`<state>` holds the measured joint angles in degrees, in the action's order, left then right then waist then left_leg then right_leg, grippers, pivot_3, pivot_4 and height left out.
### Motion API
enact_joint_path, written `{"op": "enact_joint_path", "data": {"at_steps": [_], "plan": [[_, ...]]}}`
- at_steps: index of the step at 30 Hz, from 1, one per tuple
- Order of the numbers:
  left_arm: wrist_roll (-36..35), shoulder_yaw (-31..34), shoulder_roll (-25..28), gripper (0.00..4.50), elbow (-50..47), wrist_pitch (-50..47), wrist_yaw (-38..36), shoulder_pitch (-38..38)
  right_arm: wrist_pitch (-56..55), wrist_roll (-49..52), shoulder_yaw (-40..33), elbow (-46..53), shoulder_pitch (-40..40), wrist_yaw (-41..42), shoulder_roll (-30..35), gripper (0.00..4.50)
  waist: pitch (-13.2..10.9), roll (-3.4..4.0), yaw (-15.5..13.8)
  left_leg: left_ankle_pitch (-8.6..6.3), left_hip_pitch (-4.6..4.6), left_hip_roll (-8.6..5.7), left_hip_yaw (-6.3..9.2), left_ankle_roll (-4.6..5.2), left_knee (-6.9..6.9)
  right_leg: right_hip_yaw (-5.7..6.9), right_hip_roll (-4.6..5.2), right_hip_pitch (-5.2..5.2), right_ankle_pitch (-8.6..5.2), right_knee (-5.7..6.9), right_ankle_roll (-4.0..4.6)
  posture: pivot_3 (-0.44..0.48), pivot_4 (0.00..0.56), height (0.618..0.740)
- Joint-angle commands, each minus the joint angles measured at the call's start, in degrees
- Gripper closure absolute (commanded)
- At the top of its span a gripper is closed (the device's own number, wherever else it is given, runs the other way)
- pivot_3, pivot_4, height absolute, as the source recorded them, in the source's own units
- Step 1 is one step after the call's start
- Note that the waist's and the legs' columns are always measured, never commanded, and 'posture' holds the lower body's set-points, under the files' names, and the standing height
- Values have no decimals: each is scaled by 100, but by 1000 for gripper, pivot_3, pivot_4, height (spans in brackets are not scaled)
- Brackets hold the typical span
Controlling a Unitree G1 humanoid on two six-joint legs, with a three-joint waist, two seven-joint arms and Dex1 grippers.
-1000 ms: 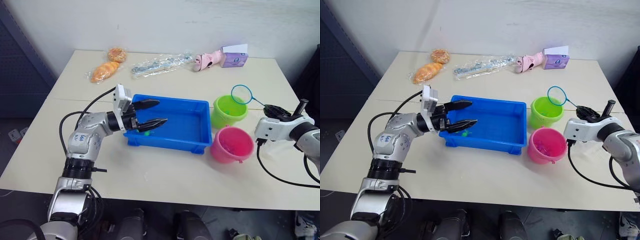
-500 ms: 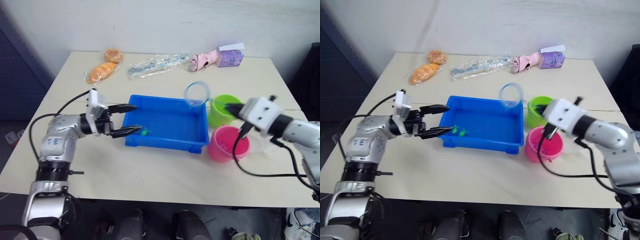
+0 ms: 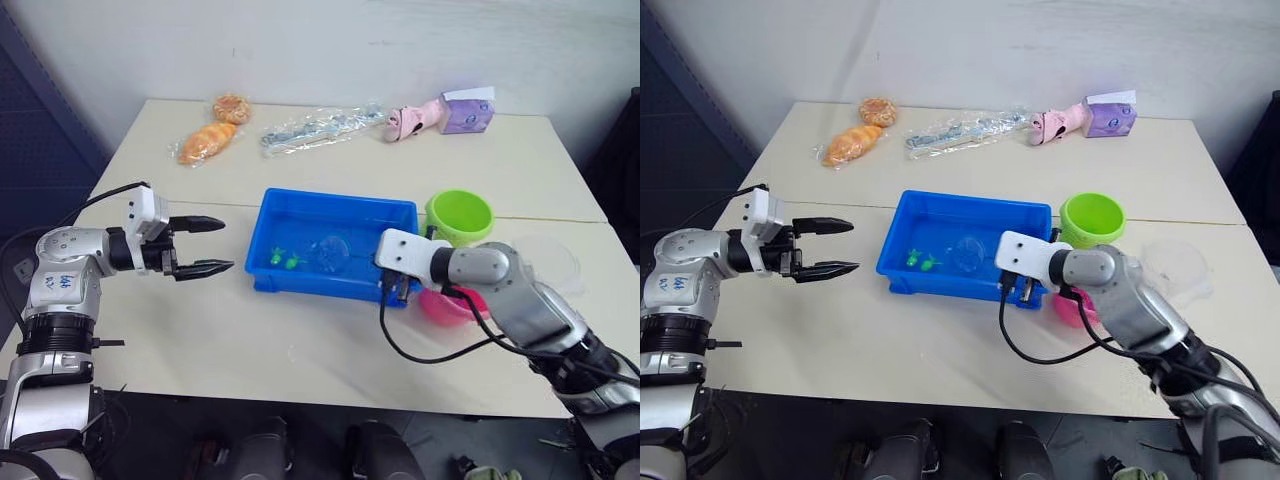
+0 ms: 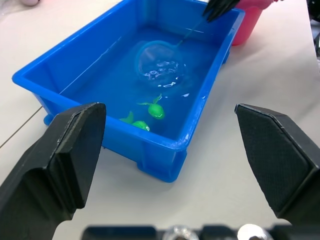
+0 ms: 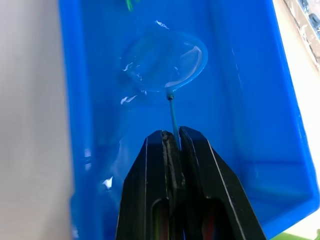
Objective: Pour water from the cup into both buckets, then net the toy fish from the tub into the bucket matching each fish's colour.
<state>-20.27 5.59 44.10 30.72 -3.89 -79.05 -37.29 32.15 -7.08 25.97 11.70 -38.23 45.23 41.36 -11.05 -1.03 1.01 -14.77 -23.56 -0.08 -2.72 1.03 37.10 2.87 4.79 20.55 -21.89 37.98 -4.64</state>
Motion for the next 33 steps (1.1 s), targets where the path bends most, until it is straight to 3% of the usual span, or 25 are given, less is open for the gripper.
{"op": "enact_joint_path", "data": {"at_steps": [1, 14, 23, 33], "plan": [[46, 43, 86, 51, -35, 92, -35, -61, 113, -109, 51, -16, -176, 133, -225, 4500, 0, 0, 22, 0, 0, 0, 1, 0, 0, 1, 0, 0, 0, 2, 0, 0, 150, 740], [57, 55, 20, 51, -313, -24, 121, 52, 701, 307, -240, -534, -345, 240, -1310, 4500, 0, 0, 69, 1, 1, 0, 0, -1, 0, 1, 0, 3, 0, 35, 0, 0, 150, 740], [53, 53, 14, 51, -380, -79, 201, 70, 992, 604, -597, -602, -314, 135, -1532, 4500, 0, 0, 70, 1, 1, 0, 0, -1, -1, 0, 0, 5, 0, 36, 0, 0, 150, 740], [34, 107, 6, 51, -378, -94, 301, 39, 1658, 1514, -1472, 98, 138, 54, -1716, 4500, 0, 0, 70, 0, 0, 0, 0, -1, -4, 0, 0, 5, 0, 35, 0, 0, 150, 740]]}}
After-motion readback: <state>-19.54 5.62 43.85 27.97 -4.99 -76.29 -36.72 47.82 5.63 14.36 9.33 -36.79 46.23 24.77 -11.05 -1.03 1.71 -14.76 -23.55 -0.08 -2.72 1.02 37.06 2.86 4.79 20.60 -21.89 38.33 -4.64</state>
